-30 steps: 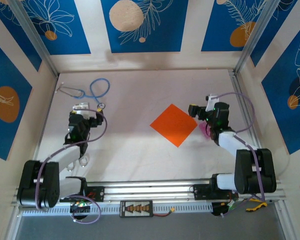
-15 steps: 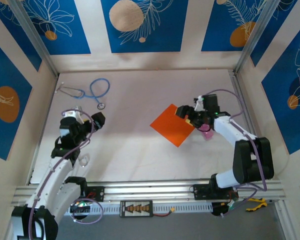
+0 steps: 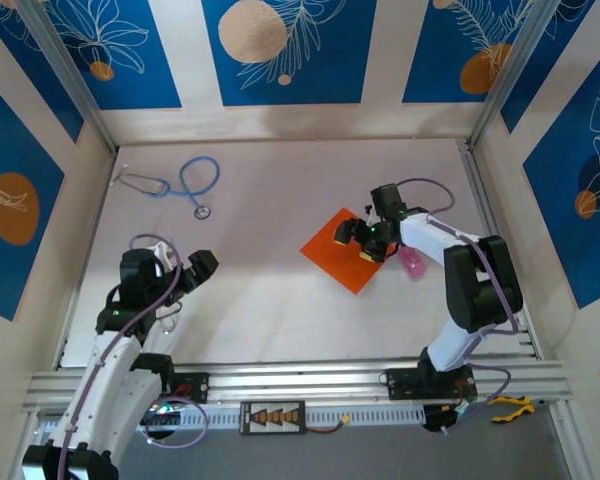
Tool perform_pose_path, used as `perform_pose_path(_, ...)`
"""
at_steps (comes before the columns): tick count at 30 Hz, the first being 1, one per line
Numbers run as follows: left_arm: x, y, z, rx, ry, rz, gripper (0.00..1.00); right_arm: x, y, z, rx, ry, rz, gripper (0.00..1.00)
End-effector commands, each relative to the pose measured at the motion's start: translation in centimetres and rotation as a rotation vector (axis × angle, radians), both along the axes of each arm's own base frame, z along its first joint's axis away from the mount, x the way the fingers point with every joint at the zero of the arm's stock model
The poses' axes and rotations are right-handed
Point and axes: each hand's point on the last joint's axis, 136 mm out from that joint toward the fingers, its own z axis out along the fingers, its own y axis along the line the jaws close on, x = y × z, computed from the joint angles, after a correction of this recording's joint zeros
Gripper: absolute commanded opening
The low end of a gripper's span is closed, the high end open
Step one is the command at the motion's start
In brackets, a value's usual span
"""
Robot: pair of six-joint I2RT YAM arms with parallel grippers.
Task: Fold a paper plane with a square sheet of paper (pick it up from the middle)
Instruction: Move the square sheet of paper to the center of the table.
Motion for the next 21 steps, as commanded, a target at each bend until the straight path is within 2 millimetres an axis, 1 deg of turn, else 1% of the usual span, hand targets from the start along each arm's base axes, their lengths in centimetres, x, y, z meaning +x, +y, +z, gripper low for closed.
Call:
perform_pose_path(1, -1.4, -0.5, 0.8, -0.04, 0.039, -0.025, 1.0, -1.2, 0.6, -1.3, -0.056, 0.066, 0.069, 0.83)
perform_pose_path(3, -1.7, -0.6, 0.8, -0.044, 0.041, -0.026, 1.0, -1.8, 1.4, -1.7, -0.068, 0.075, 0.122, 0.83)
perform_pose_path(6, -2.1, -0.6, 1.0, -0.043, 0.04, -0.033, 1.0, -3.1, 3.2, -2.2, -0.077, 0.072, 0.239, 0.84)
perform_pose_path(11, -2.5, -0.6, 1.4, -0.033, 0.038, -0.038, 1.0, -5.9, 6.3, -2.9, -0.081, 0.071, 0.44, 0.84)
perform_pose_path(14, -2.6, -0.6, 1.7, -0.028, 0.032, -0.043, 1.0, -7.6, 8.3, -3.1, -0.055, 0.05, 0.551, 0.84)
perform_pose_path(18, -2.7, -0.6, 2.2, -0.022, 0.024, -0.048, 1.0, -9.2, 10.9, -2.8, 0.018, 0.031, 0.65, 0.83)
perform_pose_path(21, -2.9, -0.5, 1.9, -0.013, 0.056, -0.048, 1.0, -9.9, 13.0, -2.1, 0.079, 0.002, 0.707, 0.83)
